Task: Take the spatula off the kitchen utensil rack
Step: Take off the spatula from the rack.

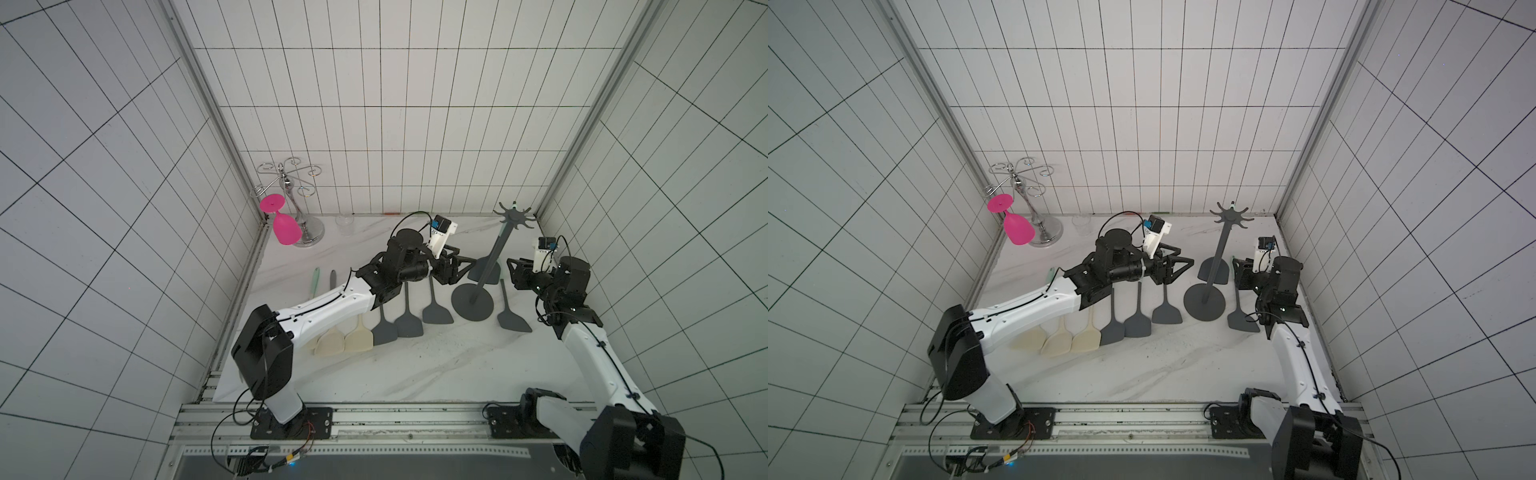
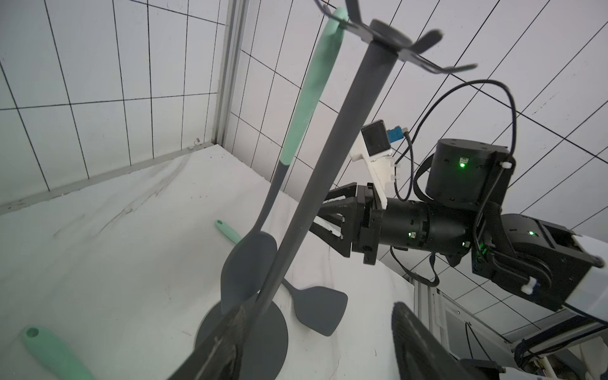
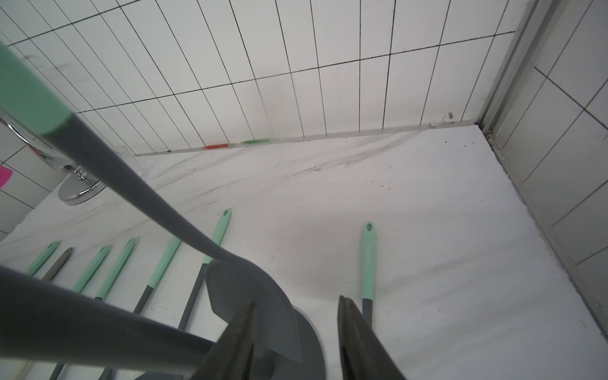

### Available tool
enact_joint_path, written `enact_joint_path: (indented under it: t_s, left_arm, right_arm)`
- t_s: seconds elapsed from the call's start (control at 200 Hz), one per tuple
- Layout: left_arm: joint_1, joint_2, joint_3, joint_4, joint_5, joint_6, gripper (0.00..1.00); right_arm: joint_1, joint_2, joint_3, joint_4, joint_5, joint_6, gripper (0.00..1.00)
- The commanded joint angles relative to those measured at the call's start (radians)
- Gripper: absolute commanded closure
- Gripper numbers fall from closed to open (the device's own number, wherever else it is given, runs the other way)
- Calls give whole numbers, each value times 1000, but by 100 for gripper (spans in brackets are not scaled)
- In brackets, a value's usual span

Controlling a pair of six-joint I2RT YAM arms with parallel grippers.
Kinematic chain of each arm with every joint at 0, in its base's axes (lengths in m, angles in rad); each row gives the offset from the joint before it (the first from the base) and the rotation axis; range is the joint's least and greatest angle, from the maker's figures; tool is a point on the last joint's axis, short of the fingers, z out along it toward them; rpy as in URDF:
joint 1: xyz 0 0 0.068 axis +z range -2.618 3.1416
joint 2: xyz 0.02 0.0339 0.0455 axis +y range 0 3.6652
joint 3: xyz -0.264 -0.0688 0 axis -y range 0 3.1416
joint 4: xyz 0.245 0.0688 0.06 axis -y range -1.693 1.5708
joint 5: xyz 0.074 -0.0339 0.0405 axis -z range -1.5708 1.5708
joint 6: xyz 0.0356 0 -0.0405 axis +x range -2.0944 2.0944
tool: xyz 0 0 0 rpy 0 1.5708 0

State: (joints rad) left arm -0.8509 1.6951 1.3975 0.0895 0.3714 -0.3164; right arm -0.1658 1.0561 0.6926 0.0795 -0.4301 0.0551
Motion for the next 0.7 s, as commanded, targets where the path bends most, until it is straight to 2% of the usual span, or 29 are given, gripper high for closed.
enact_joint_path:
  t_s: [0.0,0.16,0.335,0.55,0.695]
  left_arm:
    - [-21,84,96,31,-15,24,35]
    - [-42,208,241,36,24,27,42]
    - [-50,287,327,39,56,32,49]
    - [-51,345,397,34,108,45,62]
    - [-51,381,440,15,121,51,64]
  right_arm:
    - [1,31,40,67,-105,-13,56]
    - [0,68,57,128,-225,-25,54]
    - [0,92,67,129,-314,-64,51]
    - [-1,142,91,144,-365,-92,47]
    - [-1,188,121,149,-380,-108,44]
